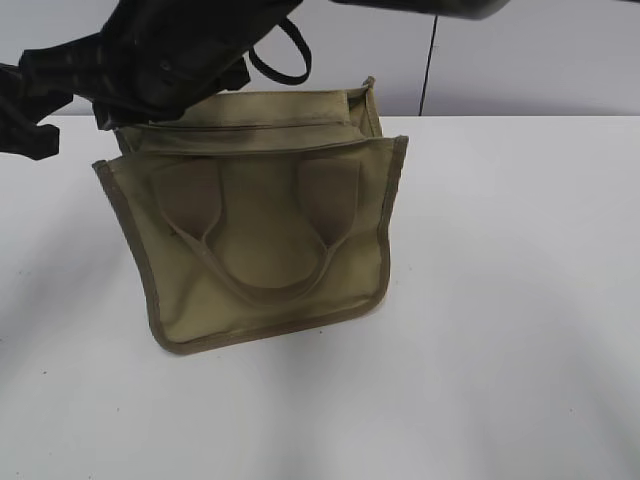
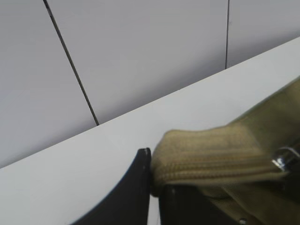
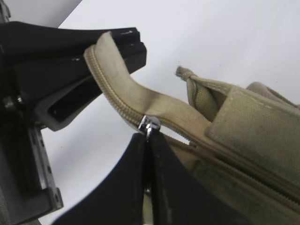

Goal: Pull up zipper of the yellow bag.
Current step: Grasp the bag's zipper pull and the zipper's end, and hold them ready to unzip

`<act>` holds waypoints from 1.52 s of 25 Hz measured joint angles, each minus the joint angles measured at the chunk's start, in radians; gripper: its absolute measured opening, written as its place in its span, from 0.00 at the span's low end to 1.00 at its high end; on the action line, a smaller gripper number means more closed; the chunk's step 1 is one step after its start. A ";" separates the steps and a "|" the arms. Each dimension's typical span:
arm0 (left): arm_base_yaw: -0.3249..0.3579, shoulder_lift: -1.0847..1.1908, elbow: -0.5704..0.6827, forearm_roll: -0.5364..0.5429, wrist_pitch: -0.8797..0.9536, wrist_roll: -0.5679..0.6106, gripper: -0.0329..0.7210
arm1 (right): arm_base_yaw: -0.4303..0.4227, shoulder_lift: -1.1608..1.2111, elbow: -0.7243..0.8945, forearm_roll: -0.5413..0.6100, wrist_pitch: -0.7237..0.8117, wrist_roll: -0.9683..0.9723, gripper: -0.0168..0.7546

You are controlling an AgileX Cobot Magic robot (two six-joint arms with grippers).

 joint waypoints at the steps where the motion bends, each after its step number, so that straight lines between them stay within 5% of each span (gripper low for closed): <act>1: 0.000 0.000 0.000 0.000 0.007 0.000 0.05 | 0.000 -0.005 0.000 0.000 0.009 -0.017 0.01; 24: -0.010 0.000 0.000 -0.030 0.126 0.000 0.05 | -0.178 -0.012 -0.011 0.090 0.370 -0.206 0.01; 38: -0.009 0.000 0.000 -0.038 0.157 0.000 0.05 | -0.363 -0.091 -0.011 -0.075 0.609 -0.243 0.01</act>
